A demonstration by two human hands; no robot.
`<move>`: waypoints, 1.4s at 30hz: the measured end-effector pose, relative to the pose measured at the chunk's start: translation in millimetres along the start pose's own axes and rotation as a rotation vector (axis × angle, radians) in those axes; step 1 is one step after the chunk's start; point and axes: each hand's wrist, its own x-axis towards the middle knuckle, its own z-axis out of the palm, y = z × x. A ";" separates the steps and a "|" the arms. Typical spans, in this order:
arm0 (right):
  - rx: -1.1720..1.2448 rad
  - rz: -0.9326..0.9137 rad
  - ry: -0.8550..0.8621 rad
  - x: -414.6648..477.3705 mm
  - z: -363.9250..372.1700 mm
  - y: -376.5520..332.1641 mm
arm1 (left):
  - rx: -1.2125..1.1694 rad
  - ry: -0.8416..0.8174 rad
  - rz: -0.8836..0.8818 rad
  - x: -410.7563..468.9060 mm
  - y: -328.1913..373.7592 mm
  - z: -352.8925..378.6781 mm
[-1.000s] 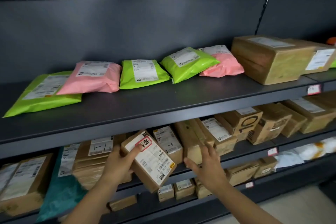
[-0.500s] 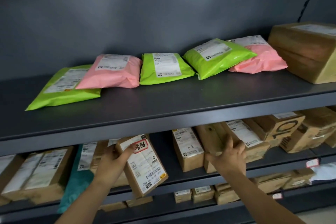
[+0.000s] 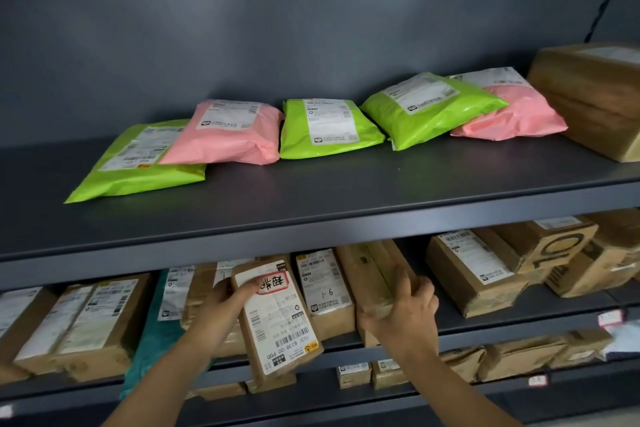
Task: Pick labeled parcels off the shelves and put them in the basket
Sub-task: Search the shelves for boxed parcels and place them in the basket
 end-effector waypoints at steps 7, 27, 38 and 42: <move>-0.289 -0.189 0.145 -8.1 -0.3 19.4 | -0.007 0.047 0.002 0.9 0.5 4.5; -0.441 -0.454 0.085 -13.3 15.2 48.3 | 0.044 0.024 0.037 9.0 -12.0 7.6; -0.342 -0.519 -0.031 -19.3 -1.7 22.8 | 0.155 -0.059 0.098 4.3 -7.0 10.0; -0.038 -0.403 -0.162 -34.6 -18.9 33.0 | 0.147 -0.115 0.161 -6.5 4.6 16.1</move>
